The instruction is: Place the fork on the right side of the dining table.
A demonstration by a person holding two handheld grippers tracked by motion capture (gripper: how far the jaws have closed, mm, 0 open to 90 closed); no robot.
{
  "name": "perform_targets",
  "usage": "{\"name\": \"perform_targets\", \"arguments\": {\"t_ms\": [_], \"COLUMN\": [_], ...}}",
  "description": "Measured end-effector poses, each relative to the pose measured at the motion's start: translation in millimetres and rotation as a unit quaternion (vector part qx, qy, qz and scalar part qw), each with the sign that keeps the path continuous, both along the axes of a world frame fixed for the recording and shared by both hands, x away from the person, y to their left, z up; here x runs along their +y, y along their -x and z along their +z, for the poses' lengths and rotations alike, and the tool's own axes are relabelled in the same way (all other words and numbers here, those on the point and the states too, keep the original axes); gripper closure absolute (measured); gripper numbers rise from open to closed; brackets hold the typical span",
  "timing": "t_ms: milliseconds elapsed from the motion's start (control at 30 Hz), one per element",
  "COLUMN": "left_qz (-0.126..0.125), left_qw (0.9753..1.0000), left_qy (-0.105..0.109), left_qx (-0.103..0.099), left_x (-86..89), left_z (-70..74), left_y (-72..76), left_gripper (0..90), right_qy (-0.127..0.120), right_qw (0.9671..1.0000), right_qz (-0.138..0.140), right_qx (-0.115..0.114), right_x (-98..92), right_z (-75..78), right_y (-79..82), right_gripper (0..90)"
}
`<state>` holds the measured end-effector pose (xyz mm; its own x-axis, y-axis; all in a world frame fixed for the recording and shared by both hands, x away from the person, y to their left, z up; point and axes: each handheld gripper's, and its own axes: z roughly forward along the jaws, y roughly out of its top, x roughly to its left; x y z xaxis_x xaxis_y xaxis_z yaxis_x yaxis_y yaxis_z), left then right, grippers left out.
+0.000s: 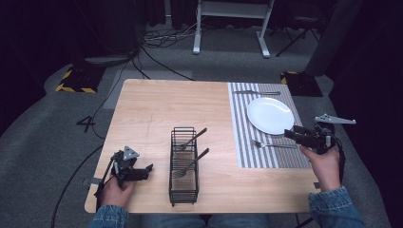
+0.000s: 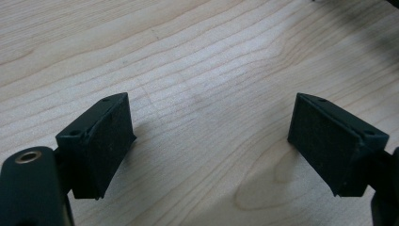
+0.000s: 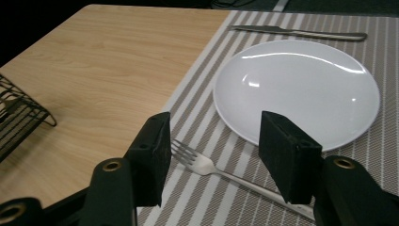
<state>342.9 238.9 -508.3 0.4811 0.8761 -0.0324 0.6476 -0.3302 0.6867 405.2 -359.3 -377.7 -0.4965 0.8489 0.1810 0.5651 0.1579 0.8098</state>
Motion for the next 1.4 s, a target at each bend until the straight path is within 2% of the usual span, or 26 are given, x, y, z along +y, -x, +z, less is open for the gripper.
{"name": "perform_targets", "arguments": {"t_ms": [67,167,300,333,500,533,567,833,1033,1200,1300,1333,1400], "left_qz": [0.000,0.000,0.000,0.000,0.000,0.000,0.000,0.000,0.000,0.000,0.000,0.000,0.000], "left_qw": [1.0000,1.0000,1.0000,1.0000,1.0000,1.0000,1.0000,1.0000,1.0000,1.0000,1.0000,1.0000,1.0000], "left_qy": [0.000,0.000,0.000,0.000,0.000,0.000,0.000,0.000,0.000,0.000,0.000,0.000,0.001], "left_qx": [0.000,0.000,0.000,0.000,0.000,0.001,0.001,0.001,0.000,0.000,0.000,0.000,0.000], "left_x": [0.0,0.0,0.0,0.0,0.0,0.0,0.0,0.0,0.1,0.0,0.0,0.0,0.0], "left_z": [0.0,0.1,0.0,0.0,0.0,0.0,0.0,0.1,0.1,0.0,0.0,0.0,-0.1], "left_y": [0.1,0.0,0.1,0.0,0.0,0.0,0.0,0.0,0.0,-0.1,-0.1,-0.1,0.0], "left_gripper": [14.5,14.6,14.6,14.5,14.6,14.6,14.6,14.5,14.5,14.5,14.5,14.5,14.5], "right_qy": [0.001,0.002,0.002,0.002,0.004,0.007,0.011,0.022,0.009,0.033,0.034,0.034,0.037], "right_qw": [1.0000,0.9996,0.9990,0.9984,0.9964,0.9952,0.9946,0.9918,0.9905,0.9910,0.9897,0.9897,0.9889], "right_qz": [0.005,0.028,0.044,0.056,0.084,0.094,0.099,0.123,0.133,0.124,0.130,0.130,0.135], "right_qx": [-0.001,-0.009,-0.008,-0.007,0.008,0.026,0.030,0.026,0.036,0.037,0.049,0.049,0.050], "right_x": [2.8,12.9,20.1,25.2,38.3,45.7,49.3,70.6,83.7,92.5,97.1,97.1,101.5], "right_z": [2.1,9.4,12.6,13.6,13.3,12.8,12.6,4.2,-13.6,-38.6,-52.2,-52.2,-61.9], "right_y": [2.5,12.5,20.5,25.7,34.8,37.9,39.8,50.8,58.0,60.9,62.3,62.3,63.8], "right_gripper": [44.0,43.3,42.0,41.1,40.3,40.3,40.2,36.9,35.5,36.1,36.8,36.8,37.0]}}
